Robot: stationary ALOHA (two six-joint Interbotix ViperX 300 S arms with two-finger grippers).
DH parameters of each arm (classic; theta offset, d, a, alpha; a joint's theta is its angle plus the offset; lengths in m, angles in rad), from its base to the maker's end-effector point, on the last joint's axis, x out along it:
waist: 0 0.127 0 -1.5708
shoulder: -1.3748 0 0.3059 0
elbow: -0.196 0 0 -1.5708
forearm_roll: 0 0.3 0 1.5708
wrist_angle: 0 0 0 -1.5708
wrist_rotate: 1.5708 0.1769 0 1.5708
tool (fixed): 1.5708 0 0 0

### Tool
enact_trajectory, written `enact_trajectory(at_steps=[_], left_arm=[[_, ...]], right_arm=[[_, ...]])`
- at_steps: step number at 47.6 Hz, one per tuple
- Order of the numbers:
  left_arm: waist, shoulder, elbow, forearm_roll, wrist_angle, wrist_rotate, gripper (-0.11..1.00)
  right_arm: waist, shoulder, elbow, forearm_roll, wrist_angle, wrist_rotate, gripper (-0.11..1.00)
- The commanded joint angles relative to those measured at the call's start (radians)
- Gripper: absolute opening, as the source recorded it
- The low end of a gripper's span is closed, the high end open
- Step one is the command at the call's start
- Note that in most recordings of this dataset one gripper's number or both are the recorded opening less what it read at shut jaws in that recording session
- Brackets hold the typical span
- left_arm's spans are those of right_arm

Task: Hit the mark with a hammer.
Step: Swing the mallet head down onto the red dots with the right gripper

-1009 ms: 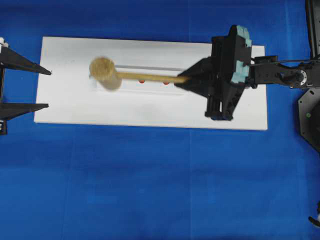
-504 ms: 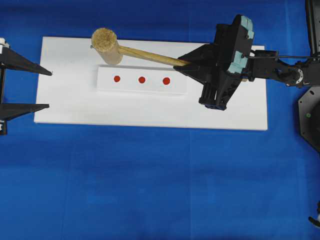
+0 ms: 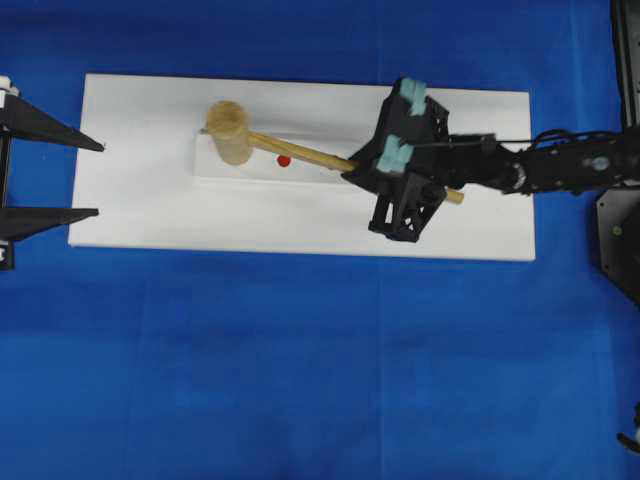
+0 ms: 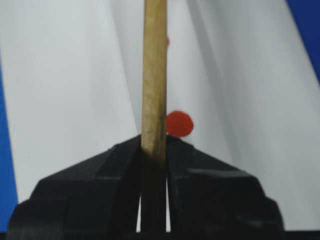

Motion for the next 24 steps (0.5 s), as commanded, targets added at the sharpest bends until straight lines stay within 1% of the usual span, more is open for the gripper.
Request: enact_trajectory(at_steps=[1, 9, 13, 18, 24], left_arm=[[0.002, 0.006, -0.011, -0.002, -0.005, 0.000, 0.74], [0.003, 0.006, -0.011, -0.002, -0.005, 0.000, 0.74], [0.003, 0.006, -0.011, -0.002, -0.005, 0.000, 0.74], [0.002, 0.006, -0.011, -0.002, -0.005, 0.000, 0.74], [0.002, 0.005, -0.011, -0.002, -0.005, 0.000, 0.74]], right_arm=[[0.003, -0.023, -0.018, 0.002, -0.002, -0.002, 0.03], [0.002, -0.061, -0.020, -0.005, -0.006, -0.008, 0.03], [0.002, -0.101, -0.018, -0.011, -0.011, -0.008, 0.03], [0.005, -0.169, -0.008, -0.018, -0.014, -0.008, 0.03], [0.011, -0.276, 0.034, -0.028, -0.014, -0.009, 0.03]])
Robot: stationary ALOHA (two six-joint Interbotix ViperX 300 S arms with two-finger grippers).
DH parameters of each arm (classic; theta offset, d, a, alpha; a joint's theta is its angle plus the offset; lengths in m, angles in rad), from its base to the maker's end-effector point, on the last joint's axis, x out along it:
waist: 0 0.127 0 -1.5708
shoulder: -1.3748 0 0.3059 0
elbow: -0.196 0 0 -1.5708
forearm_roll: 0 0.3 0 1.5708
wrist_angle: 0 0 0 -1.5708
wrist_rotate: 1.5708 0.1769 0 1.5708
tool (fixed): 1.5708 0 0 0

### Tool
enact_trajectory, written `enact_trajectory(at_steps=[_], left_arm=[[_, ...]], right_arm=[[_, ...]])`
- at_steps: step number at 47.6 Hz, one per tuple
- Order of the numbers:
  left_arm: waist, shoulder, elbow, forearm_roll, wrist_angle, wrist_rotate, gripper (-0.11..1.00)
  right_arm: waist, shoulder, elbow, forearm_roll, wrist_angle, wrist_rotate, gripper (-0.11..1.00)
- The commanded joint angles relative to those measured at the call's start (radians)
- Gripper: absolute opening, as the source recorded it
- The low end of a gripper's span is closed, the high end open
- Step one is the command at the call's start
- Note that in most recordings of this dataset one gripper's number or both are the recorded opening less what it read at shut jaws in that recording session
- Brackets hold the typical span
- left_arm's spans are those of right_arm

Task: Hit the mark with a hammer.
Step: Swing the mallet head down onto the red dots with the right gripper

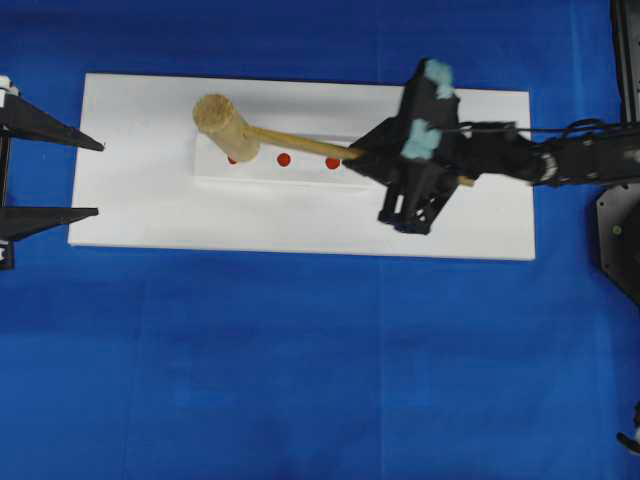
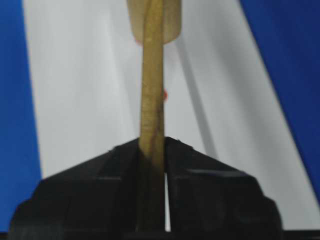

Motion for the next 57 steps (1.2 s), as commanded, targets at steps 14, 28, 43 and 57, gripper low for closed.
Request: enact_trajectory(at_steps=[14, 28, 43, 57], left_arm=[[0.000, 0.006, -0.011, -0.002, -0.005, 0.000, 0.74], [0.002, 0.006, -0.011, -0.002, -0.005, 0.000, 0.74], [0.002, 0.003, -0.011, -0.002, -0.006, 0.000, 0.74], [0.000, 0.003, -0.011, -0.002, -0.005, 0.000, 0.74]], right_arm=[[0.018, -0.265, 0.117, -0.009, -0.026, -0.002, 0.03], [0.023, -0.184, 0.141, -0.005, -0.037, 0.006, 0.03], [0.031, -0.014, 0.140, 0.063, -0.038, 0.015, 0.03], [0.035, -0.189, 0.164, 0.040, -0.052, 0.009, 0.03]])
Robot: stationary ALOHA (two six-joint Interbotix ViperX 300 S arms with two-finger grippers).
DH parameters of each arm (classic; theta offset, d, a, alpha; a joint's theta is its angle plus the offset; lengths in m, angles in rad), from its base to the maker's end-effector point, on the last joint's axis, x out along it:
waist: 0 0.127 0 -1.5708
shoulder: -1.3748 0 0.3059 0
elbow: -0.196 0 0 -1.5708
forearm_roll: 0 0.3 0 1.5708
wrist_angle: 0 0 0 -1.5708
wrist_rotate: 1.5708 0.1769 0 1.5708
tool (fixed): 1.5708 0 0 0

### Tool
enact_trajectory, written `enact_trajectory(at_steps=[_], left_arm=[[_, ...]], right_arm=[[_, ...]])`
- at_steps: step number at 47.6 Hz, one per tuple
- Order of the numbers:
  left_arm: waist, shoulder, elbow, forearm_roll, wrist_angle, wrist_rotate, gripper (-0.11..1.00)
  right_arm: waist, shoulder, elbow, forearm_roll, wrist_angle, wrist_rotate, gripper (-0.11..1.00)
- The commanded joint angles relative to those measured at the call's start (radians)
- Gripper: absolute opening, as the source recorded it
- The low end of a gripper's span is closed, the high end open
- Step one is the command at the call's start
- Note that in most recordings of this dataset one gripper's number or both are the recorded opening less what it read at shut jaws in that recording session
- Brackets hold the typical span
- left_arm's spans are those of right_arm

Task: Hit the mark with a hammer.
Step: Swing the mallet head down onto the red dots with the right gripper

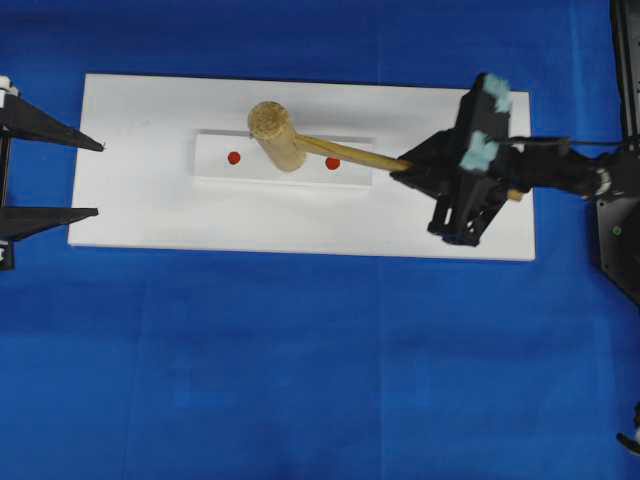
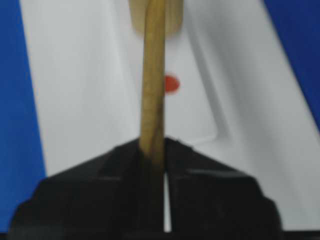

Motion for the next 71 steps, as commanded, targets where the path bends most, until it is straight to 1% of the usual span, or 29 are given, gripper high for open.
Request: enact_trajectory(at_steps=[1, 10, 15, 23, 34, 41, 43, 47, 50, 53, 61, 66, 71], left_arm=[[0.000, 0.005, -0.012, -0.002, -0.005, 0.000, 0.74], [0.002, 0.003, -0.012, -0.002, -0.006, 0.000, 0.74], [0.000, 0.003, -0.012, -0.002, -0.005, 0.000, 0.74], [0.000, 0.003, -0.012, 0.000, -0.005, 0.000, 0.74], [0.000, 0.002, -0.014, -0.002, -0.005, 0.000, 0.74], [0.002, 0.000, -0.014, -0.002, -0.005, 0.000, 0.74], [0.000, 0.002, -0.012, -0.002, -0.006, 0.000, 0.74], [0.002, 0.000, -0.012, 0.000, -0.006, 0.000, 0.74], [0.000, 0.000, -0.014, -0.002, -0.006, 0.000, 0.74], [0.000, 0.000, -0.014, 0.000, -0.006, 0.002, 0.74], [0.002, 0.000, -0.012, -0.002, -0.005, 0.000, 0.74], [0.002, -0.002, -0.012, -0.002, -0.005, 0.000, 0.74], [0.002, 0.000, -0.014, -0.002, -0.005, 0.000, 0.74]], right_arm=[[0.005, -0.084, 0.000, -0.012, -0.015, -0.006, 0.03], [0.005, -0.255, 0.066, -0.017, -0.012, -0.031, 0.03], [0.005, -0.336, 0.089, -0.017, 0.011, -0.052, 0.03], [0.005, -0.391, 0.104, -0.017, 0.031, -0.072, 0.03], [0.006, -0.377, 0.115, -0.017, 0.026, -0.075, 0.03], [0.005, -0.311, 0.166, -0.012, -0.017, -0.072, 0.03], [0.005, -0.272, 0.184, -0.005, -0.023, -0.067, 0.03], [0.005, -0.173, 0.207, 0.038, -0.012, -0.058, 0.03], [0.005, -0.103, 0.204, 0.067, 0.014, -0.057, 0.03], [0.005, -0.074, 0.192, 0.071, 0.029, -0.058, 0.03], [0.005, -0.095, 0.176, 0.066, 0.005, -0.067, 0.03], [0.005, -0.156, 0.173, 0.066, -0.015, -0.071, 0.03], [0.005, -0.235, 0.156, 0.054, -0.011, -0.072, 0.03]])
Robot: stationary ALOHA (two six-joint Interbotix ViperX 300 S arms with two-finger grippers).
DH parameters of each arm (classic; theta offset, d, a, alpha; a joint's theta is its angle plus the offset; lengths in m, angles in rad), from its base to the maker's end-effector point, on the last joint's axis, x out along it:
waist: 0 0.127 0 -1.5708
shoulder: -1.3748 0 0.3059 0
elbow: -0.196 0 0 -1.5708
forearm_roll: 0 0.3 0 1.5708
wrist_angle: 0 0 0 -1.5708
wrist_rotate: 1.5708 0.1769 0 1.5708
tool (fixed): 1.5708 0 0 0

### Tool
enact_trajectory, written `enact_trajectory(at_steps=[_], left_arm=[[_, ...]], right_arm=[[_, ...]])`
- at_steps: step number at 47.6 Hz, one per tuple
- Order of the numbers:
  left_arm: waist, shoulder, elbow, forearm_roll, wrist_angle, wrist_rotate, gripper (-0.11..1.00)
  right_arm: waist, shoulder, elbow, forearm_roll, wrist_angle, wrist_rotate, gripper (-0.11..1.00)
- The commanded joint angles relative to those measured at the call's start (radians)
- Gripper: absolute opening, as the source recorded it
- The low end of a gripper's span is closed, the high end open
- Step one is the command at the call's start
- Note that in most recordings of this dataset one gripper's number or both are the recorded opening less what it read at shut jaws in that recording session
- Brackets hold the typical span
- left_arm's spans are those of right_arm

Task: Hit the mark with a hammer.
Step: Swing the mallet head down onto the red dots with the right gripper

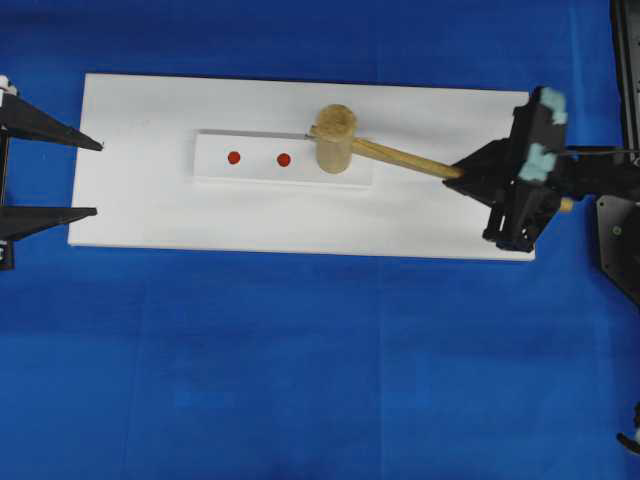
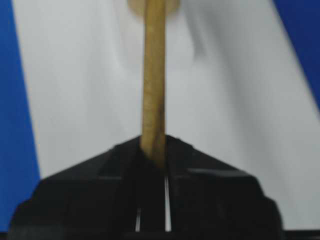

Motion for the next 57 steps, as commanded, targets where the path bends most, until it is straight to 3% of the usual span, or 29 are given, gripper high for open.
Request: enact_trajectory(at_steps=[1, 12, 25, 37, 57], left_arm=[[0.002, 0.003, -0.012, -0.002, -0.005, 0.000, 0.74], [0.002, 0.005, -0.011, -0.002, -0.005, 0.000, 0.74], [0.002, 0.003, -0.012, -0.002, -0.005, 0.000, 0.74], [0.002, 0.005, -0.012, 0.000, -0.005, 0.000, 0.74], [0.002, 0.006, -0.011, 0.000, -0.005, -0.002, 0.74]], right_arm=[[0.002, -0.071, -0.037, -0.017, -0.006, -0.002, 0.03], [0.002, -0.193, -0.066, -0.080, 0.021, -0.002, 0.03], [0.002, -0.173, -0.094, -0.086, 0.058, -0.003, 0.03], [0.003, -0.077, -0.183, -0.097, 0.129, -0.005, 0.03], [0.029, 0.175, -0.423, -0.193, 0.170, -0.005, 0.03]])
